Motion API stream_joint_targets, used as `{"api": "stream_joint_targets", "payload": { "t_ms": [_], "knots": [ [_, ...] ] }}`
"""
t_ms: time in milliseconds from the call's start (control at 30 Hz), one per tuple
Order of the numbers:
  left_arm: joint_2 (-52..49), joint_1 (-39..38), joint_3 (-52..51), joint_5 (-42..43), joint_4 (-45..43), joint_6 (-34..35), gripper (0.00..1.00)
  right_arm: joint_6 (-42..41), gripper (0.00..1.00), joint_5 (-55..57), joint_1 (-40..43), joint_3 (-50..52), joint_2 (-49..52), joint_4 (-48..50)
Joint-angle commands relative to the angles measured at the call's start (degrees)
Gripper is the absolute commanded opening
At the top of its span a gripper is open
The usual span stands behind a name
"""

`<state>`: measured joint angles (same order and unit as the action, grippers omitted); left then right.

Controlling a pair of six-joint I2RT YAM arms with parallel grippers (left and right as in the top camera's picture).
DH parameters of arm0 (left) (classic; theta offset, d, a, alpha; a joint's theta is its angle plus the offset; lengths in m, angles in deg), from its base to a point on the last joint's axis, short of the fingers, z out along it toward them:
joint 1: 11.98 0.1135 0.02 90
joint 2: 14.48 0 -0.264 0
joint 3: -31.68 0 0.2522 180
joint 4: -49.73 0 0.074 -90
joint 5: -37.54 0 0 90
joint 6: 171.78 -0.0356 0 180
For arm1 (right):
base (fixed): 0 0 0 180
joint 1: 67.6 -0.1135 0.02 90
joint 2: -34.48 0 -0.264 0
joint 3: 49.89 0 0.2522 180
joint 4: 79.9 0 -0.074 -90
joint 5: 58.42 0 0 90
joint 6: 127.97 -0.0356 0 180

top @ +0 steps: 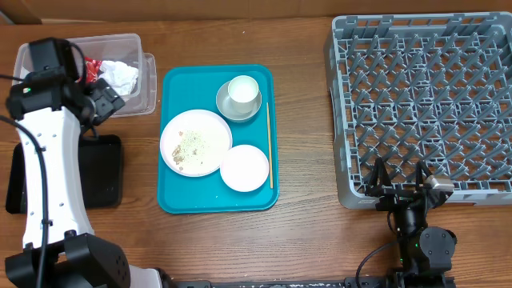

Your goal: Sort waste into correct bins and load items into the dishwasher

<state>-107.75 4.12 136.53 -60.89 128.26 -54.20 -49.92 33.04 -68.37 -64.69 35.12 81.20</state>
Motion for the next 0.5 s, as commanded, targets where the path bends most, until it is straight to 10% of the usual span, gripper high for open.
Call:
{"api": "stream_joint_targets", "payload": {
  "t_ms": [0,133,467],
  "knots": [
    [-0.46,1.25,-0.35,-0.55,-0.15,1.62,1.0,-0.39,1.0,-0.35,0.2,0.59,-0.48,0.72],
    [-0.46,1.25,-0.35,-0.55,-0.15,1.6,1.0,-3.61,1.0,-3.08,0.15,0.59,-0.48,5.31],
    [-0.46,1.22,-0.35,-0.55,-0.15,1.6,1.0,-48.02,1.0,-27.93,0.15,0.57,-0.48,24.85]
  ]
}}
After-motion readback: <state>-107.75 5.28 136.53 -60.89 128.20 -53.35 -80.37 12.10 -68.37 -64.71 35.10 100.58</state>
